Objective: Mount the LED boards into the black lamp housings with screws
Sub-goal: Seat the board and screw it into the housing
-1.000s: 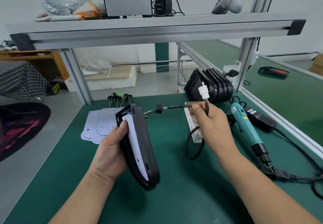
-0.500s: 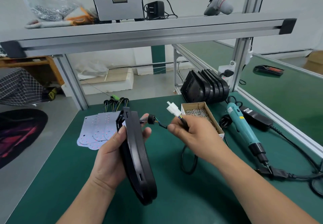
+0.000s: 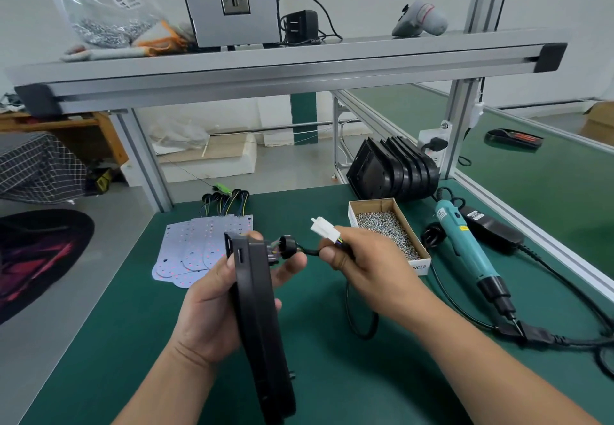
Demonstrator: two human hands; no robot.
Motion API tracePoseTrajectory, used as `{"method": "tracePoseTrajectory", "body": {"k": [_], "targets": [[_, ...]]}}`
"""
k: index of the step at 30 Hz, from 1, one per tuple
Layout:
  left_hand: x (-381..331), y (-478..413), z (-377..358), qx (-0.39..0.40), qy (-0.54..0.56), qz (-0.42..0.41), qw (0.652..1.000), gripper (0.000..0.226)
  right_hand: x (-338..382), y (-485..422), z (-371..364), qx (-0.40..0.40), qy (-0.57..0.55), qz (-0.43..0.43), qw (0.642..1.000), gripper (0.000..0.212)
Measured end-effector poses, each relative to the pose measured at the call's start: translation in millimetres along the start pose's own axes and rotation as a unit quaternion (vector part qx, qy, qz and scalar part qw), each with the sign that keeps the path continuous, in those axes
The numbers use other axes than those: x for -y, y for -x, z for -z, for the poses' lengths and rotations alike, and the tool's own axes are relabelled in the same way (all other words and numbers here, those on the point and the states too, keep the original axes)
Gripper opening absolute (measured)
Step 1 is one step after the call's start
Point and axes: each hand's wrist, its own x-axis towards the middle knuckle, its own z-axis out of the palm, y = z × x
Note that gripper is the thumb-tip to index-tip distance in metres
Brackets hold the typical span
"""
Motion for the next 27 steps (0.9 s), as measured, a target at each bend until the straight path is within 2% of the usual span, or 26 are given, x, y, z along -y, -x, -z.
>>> {"method": "tracePoseTrajectory", "body": {"k": [5, 10, 12, 13, 15, 17, 20, 24, 27], "targets": [[6.1, -2.6, -5.7, 0.033, 0.029, 0.003, 0.999, 0.032, -0.9, 1.3, -1.3, -0.011, 0.018, -0.004, 1.0, 0.022], [12.5, -3.1, -13.0, -0.018, 0.004, -0.031, 0.999, 0.035, -0.2, 0.9, -3.7, 0.003, 0.069, 0.001, 0.998, 0.024], [15.4, -3.3, -15.0, -0.028, 0.003, -0.041, 0.999, 0.023, -1.4, -0.2, -3.4, -0.013, 0.052, -0.011, 0.998, 0.025], [16.3, -3.5, -15.9, -0.038, -0.004, -0.043, 0.998, 0.026, -2.1, -0.7, -2.6, -0.02, 0.043, -0.014, 0.999, 0.025], [17.4, -4.2, -13.4, -0.061, -0.028, -0.042, 0.997, 0.052, -3.8, -1.0, -0.4, -0.027, 0.026, -0.02, 0.999, 0.023], [15.9, -4.0, -12.7, -0.088, -0.056, -0.047, 0.993, 0.059, -4.9, -1.5, 0.5, -0.025, 0.013, -0.024, 0.999, 0.021], [16.2, -5.1, -12.6, -0.101, -0.075, -0.053, 0.991, 0.055, -5.7, -1.3, 0.3, -0.023, 0.008, -0.034, 0.999, 0.02], [14.6, -4.1, -12.9, -0.107, -0.028, -0.067, 0.992, 0.045, -6.2, -2.0, -2.4, -0.025, -0.004, -0.035, 0.999, 0.019], [13.8, -0.7, -14.6, -0.111, -0.042, -0.07, 0.991, 0.035, -6.3, -1.3, -3.4, -0.034, -0.011, -0.03, 0.999, 0.021]]}}
